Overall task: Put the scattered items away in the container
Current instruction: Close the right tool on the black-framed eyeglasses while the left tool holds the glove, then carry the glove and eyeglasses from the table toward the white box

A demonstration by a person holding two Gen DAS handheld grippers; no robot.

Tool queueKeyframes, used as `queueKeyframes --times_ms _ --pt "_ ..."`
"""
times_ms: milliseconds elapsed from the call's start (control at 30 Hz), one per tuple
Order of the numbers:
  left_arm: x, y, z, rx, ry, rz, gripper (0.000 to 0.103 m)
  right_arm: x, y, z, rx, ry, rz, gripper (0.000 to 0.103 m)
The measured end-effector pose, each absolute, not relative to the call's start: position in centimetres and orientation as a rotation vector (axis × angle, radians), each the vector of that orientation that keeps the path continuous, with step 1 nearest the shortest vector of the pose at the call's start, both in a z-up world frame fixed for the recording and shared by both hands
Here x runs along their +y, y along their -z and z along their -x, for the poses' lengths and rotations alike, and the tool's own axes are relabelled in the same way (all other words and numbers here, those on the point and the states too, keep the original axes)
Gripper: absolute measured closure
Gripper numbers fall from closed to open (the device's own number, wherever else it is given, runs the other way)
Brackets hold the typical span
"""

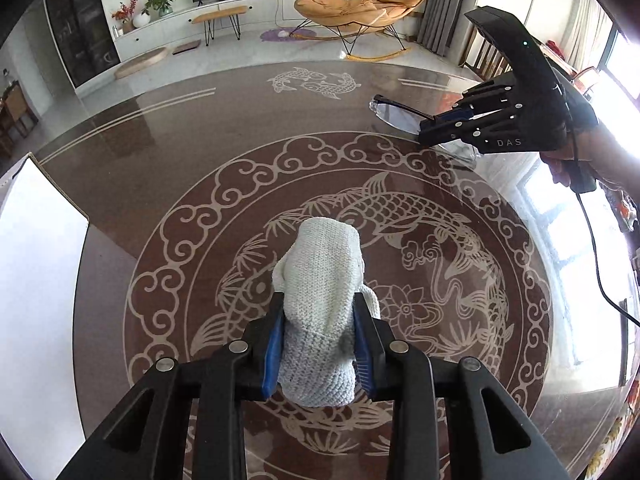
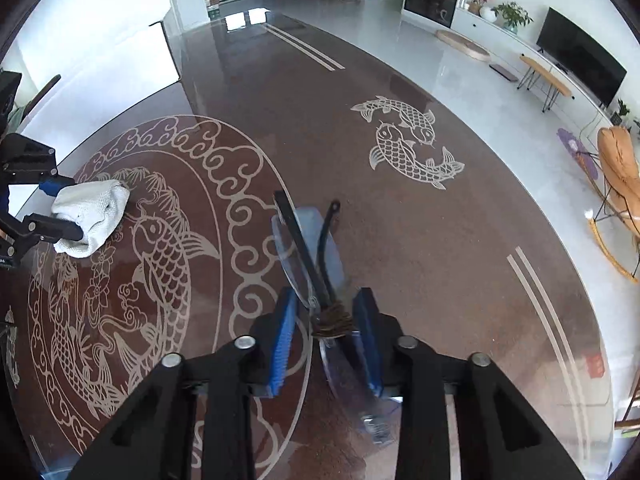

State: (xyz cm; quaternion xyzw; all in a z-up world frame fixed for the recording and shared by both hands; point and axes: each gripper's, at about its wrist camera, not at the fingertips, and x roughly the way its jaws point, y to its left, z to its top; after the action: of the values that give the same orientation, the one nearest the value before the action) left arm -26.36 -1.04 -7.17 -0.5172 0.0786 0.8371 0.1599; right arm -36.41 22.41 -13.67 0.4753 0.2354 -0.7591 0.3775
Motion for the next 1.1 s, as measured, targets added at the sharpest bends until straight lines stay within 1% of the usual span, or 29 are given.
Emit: queueKeyframes --times_ms 100,133,167,200,233,300,333,367,400,433,500,567,667,833,867,900,967,1100 --pt "-1.0 7.1 26.4 0.231 -2.390 1.483 0.070 23.4 13.6 34.7 0.584 1.989 -1.279 0.090" --pt "-0.9 7.1 26.3 0.240 -2.388 1.485 0.067 23.8 13.5 33.7 0.569 2.027 -1.297 0.090" --pt "-0.8 7.1 26.2 0.258 -2.388 1.487 0.064 24.3 13.3 32.6 0.515 2.056 -1.329 0.090" --pt "-0.6 7.1 26.1 0.278 -2.395 1.484 0.058 24.8 13.1 31.2 0.466 2.090 -1.355 0.090" --pt "-0.4 7.1 25.9 0.301 -2.404 1.474 0.055 25.3 12.9 29.7 0.426 2.123 -1.369 0.090" --pt "-0.1 7.2 25.8 0.347 -2.435 1.454 0.044 25.7 12.4 26.7 0.410 2.174 -1.352 0.088" --pt "0.1 7.3 25.8 0.374 -2.450 1.447 0.040 25.7 12.3 25.4 0.432 2.214 -1.328 0.085" --pt "0.3 7.5 25.8 0.407 -2.467 1.443 0.035 25.8 12.2 24.5 0.426 2.235 -1.305 0.071" --pt "0.5 7.6 25.8 0.436 -2.485 1.439 0.033 25.8 12.2 24.0 0.414 2.241 -1.289 0.060" --pt "0.5 7.7 25.9 0.459 -2.503 1.435 0.033 25.8 12.3 23.6 0.428 2.261 -1.281 0.045" --pt "0.4 8.0 26.0 0.454 -2.517 1.435 0.028 25.7 12.3 23.3 0.483 2.307 -1.240 0.045" --pt "0.3 8.5 26.4 0.429 -2.516 1.449 0.025 25.4 12.5 23.6 0.466 2.287 -1.236 0.045" --pt "0.4 9.2 26.6 0.400 -2.495 1.476 0.024 25.0 13.0 23.7 0.506 2.273 -1.234 0.045" --pt "0.0 9.3 27.0 0.334 -2.492 1.490 0.022 25.1 13.8 24.4 0.454 2.270 -1.230 0.045" --pt "-0.1 9.3 27.1 0.320 -2.495 1.493 0.020 25.2 13.8 24.5 0.443 2.267 -1.229 0.045" --pt "-0.2 9.5 27.2 0.313 -2.504 1.496 0.016 25.3 13.9 24.6 0.431 2.263 -1.231 0.045" --pt "-0.5 9.6 27.3 0.287 -2.511 1.502 0.013 25.4 14.0 24.7 0.412 2.257 -1.231 0.045" --pt "-1.2 10.1 27.5 0.216 -2.492 1.525 0.013 25.4 14.1 24.8 0.414 2.256 -1.225 0.043"
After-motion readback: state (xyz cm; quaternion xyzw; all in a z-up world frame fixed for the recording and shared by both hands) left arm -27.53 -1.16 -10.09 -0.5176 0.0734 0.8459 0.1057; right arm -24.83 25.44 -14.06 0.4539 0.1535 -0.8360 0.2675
